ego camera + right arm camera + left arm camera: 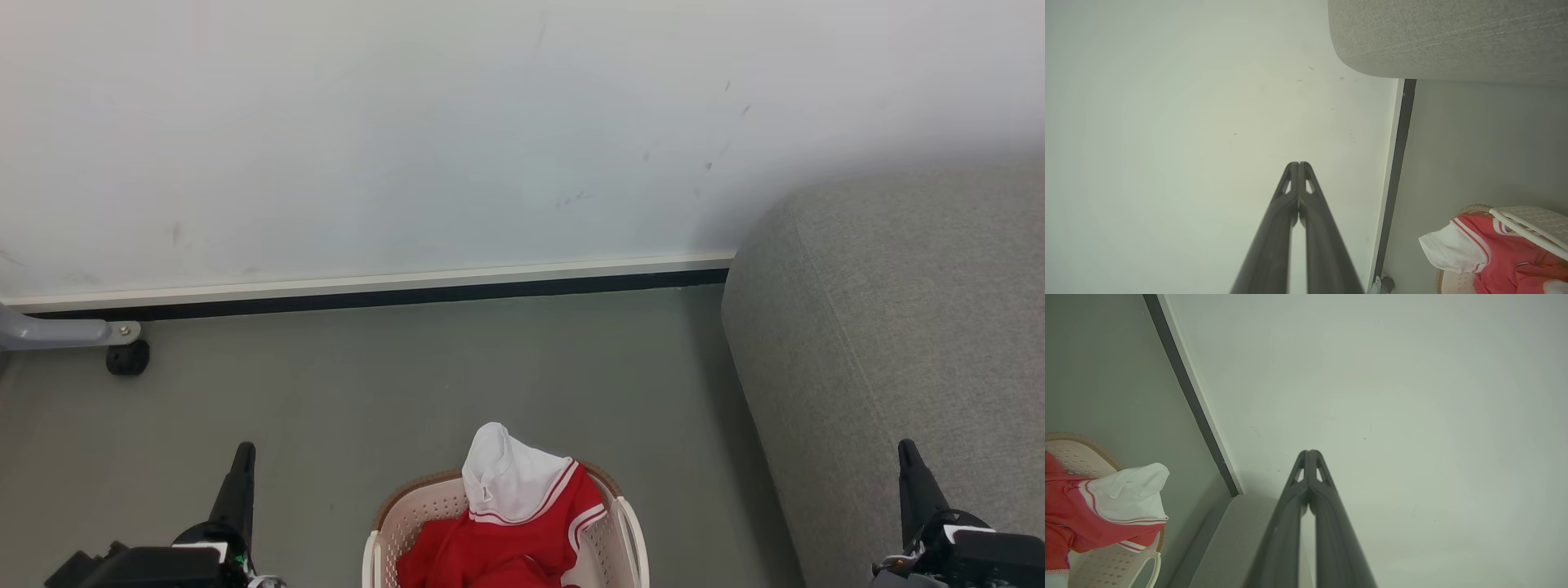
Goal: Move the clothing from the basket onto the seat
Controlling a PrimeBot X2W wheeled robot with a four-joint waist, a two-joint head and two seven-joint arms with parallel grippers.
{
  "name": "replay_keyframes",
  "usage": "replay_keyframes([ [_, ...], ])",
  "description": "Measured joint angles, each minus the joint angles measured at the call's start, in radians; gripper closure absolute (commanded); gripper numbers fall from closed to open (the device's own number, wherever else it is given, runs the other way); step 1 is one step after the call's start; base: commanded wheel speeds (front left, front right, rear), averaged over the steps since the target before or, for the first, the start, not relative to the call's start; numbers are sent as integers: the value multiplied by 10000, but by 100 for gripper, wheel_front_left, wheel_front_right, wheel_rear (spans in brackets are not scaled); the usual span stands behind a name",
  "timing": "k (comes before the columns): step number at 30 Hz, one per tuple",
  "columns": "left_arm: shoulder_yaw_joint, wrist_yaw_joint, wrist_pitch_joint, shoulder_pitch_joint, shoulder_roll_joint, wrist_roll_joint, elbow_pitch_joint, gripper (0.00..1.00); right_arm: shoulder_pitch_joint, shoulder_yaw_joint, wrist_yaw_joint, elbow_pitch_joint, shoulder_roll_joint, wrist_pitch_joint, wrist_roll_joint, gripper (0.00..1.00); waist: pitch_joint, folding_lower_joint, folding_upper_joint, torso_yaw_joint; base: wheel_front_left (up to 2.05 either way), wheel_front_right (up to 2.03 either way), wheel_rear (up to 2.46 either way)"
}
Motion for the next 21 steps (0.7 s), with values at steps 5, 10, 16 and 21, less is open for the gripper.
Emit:
replay_keyframes([
  [5, 0, 0, 0, 0, 0, 0, 0, 100, 0, 0, 0, 0, 0, 0, 0, 100, 0, 0, 0, 0, 0, 0, 0],
  [10, 0, 0, 0, 0, 0, 0, 0, 100, 0, 0, 0, 0, 0, 0, 0, 100, 0, 0, 0, 0, 0, 0, 0],
  [16, 0, 0, 0, 0, 0, 0, 0, 100, 0, 0, 0, 0, 0, 0, 0, 100, 0, 0, 0, 0, 0, 0, 0],
  [21, 0, -2, 0, 0, 0, 0, 0, 100, 0, 0, 0, 0, 0, 0, 0, 100, 0, 0, 0, 0, 0, 0, 0],
])
